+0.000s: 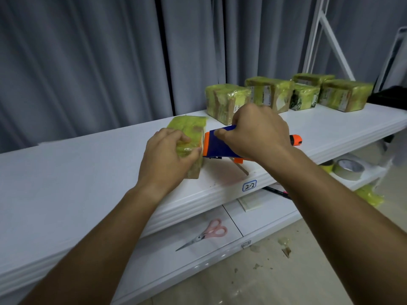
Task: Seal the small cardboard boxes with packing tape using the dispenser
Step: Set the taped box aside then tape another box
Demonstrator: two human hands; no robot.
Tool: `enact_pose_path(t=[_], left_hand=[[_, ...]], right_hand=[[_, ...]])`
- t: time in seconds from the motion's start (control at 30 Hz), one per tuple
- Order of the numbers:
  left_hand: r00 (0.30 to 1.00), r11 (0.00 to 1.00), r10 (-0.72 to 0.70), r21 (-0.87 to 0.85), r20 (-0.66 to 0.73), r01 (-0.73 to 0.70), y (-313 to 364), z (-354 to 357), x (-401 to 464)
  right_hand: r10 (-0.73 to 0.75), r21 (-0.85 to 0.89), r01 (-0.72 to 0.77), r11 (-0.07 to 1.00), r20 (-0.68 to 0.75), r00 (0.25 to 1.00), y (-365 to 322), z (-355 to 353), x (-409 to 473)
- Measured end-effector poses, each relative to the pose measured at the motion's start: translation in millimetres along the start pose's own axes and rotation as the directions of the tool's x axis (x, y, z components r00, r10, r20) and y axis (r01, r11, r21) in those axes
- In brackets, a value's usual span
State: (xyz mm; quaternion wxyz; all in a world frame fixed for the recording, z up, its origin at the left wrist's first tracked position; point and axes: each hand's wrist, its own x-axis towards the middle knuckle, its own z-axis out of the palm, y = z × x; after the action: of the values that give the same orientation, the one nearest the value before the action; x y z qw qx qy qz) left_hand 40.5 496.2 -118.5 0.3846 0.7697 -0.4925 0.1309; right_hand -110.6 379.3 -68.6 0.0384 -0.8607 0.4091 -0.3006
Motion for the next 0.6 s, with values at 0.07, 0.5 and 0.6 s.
enact_pose_path(t=[0.07, 0.5, 0.6], left_hand=[[1.000, 1.000, -0.018, 0.011, 0.010, 0.018, 4.7, 1.9, -0.3], [0.987, 0.971, -0.146, 0.180, -0.064, 0.155, -18.7, -22.1, 3.8], [0.982, 0.958, -0.166, 0.222, -0.091, 0.183, -32.7, -33.3, 3.8]], right_hand=[[-0.004, 0.011, 0.004, 1.000, -0.006, 1.000, 0.0, 0.8, 0.0], [-0.065, 0.083, 0.065, 0.994, 0.000, 0.998, -5.1, 42.7, -14.7], [-0.102, 0.081, 0.104, 0.991, -0.022, 0.995, -11.4, 55.8, -16.7]])
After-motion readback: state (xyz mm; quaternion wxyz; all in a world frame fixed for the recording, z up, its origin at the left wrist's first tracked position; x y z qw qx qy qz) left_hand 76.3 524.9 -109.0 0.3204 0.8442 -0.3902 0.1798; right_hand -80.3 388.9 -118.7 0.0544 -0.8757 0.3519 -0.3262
